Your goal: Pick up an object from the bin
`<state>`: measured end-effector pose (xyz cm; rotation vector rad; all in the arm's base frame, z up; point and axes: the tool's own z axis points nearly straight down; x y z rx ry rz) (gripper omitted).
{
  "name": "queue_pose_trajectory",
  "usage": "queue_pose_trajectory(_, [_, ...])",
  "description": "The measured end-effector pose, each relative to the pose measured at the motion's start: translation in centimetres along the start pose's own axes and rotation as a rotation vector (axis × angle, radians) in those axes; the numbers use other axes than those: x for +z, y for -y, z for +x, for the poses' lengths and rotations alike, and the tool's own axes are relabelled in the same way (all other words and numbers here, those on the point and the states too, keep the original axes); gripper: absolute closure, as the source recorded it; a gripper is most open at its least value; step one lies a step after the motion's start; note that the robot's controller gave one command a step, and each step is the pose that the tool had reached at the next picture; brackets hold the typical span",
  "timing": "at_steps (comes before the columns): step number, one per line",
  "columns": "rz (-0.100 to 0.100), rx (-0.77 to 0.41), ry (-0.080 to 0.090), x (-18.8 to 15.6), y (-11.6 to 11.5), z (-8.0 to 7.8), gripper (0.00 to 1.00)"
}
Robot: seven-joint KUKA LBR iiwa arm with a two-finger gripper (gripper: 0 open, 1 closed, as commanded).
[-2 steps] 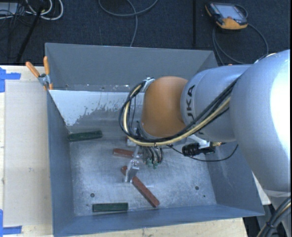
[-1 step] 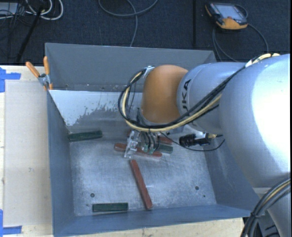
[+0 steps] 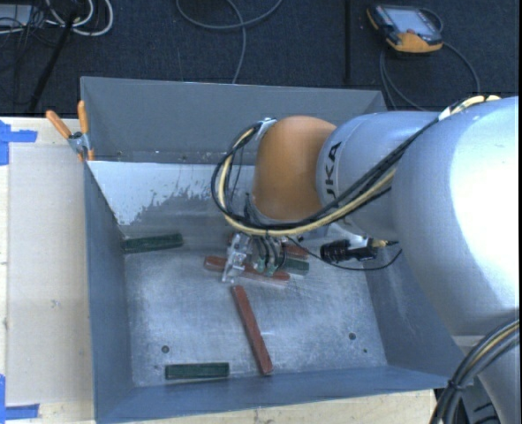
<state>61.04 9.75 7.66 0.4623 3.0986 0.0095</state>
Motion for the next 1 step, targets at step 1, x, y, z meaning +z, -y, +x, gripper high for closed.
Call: queue_pose_trajectory(1, [0.004, -0.091, 0.001, -17.84, -0.37, -0.56, 1.00])
